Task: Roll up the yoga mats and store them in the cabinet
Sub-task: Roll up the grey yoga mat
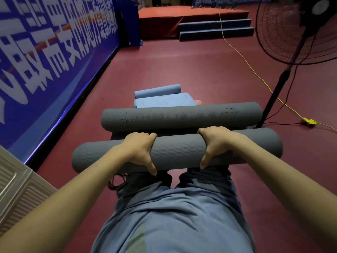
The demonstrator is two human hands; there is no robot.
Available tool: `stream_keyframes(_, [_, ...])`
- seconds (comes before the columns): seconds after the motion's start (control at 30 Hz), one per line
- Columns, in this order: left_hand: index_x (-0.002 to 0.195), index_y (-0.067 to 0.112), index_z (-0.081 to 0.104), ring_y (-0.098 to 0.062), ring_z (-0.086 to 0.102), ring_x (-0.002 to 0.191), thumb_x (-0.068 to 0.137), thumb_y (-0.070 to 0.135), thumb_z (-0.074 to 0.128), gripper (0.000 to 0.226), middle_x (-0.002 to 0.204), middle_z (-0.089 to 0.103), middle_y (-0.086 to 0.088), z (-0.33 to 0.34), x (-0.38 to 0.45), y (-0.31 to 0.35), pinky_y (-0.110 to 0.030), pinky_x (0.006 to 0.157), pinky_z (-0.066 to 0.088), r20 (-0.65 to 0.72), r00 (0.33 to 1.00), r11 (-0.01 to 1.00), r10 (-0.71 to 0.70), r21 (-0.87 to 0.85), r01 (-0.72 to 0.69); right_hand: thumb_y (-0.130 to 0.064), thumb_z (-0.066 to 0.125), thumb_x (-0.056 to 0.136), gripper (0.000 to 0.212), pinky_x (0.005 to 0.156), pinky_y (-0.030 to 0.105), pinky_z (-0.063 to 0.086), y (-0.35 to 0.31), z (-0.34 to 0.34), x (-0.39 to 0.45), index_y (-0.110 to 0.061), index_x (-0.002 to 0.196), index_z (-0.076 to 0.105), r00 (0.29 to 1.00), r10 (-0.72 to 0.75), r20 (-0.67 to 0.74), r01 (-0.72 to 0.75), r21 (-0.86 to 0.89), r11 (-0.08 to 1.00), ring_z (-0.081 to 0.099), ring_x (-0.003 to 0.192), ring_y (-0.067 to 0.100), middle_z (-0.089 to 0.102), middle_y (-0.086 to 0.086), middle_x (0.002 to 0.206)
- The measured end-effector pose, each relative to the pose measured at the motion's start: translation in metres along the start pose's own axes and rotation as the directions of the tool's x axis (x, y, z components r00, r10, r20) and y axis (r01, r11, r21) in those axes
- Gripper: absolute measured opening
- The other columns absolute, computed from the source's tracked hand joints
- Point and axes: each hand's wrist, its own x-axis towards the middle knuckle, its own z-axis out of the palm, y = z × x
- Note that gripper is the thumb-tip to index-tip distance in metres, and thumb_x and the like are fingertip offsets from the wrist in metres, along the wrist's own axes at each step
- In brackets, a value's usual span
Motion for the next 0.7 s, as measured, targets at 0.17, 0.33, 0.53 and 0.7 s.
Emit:
stream_keyframes(0.17, [0.106, 0.033, 0.052, -0.014, 0.056, 0.076, 0.028, 0.087, 0.075, 0.098, 0.091, 0.061, 0.014, -0.015, -0.005, 0.004, -0.033, 0.068, 0.047, -0.006, 1.000, 0.999, 0.019, 0.044, -0.019, -0.075, 0.087, 0.033, 0.101, 0.082, 0.037, 0.055, 0.001, -0.002, -0.003, -0.032, 0.118, 0.052, 1.000, -0.003, 0.018, 0.002, 0.040, 0.999, 0.061, 0.094, 0.016, 0.061, -0.012, 0.108])
stream_keyframes(0.33, [0.097, 0.036, 0.058, -0.008, 0.062, 0.081, 0.024, 0.084, 0.083, 0.091, 0.088, 0.063, 0.020, -0.027, -0.013, 0.012, -0.032, 0.075, 0.055, 0.179, 0.983, 0.994, 0.035, -0.103, -0.017, -0.063, 0.095, 0.032, 0.090, 0.084, 0.032, 0.058, 0.005, -0.010, -0.010, -0.036, 0.110, 0.061, 0.982, -0.057, 0.182, 0.026, 0.167, 0.986, 0.064, 0.093, 0.004, 0.066, -0.018, 0.103])
stream_keyframes(0.53, [0.104, 0.039, 0.064, -0.006, 0.065, 0.092, 0.027, 0.072, 0.092, 0.088, 0.099, 0.068, 0.022, -0.026, -0.017, 0.016, -0.034, 0.088, 0.057, 0.370, 0.927, 0.976, 0.056, -0.216, 0.028, -0.054, 0.097, 0.041, 0.078, 0.088, 0.032, 0.059, 0.009, 0.001, -0.014, -0.034, 0.110, 0.066, 0.923, -0.120, 0.366, 0.021, 0.263, 0.965, 0.069, 0.097, 0.006, 0.072, -0.015, 0.106])
stream_keyframes(0.7, [0.106, 0.041, 0.064, -0.004, 0.066, 0.094, 0.030, 0.067, 0.094, 0.086, 0.102, 0.069, 0.022, -0.017, -0.010, 0.006, -0.034, 0.089, 0.058, 0.341, 0.937, 0.942, 0.069, -0.331, 0.051, -0.057, 0.095, 0.040, 0.079, 0.088, 0.031, 0.058, 0.017, 0.002, -0.008, -0.036, 0.111, 0.067, 0.958, -0.125, 0.258, 0.030, 0.342, 0.939, 0.068, 0.097, 0.004, 0.072, -0.019, 0.105])
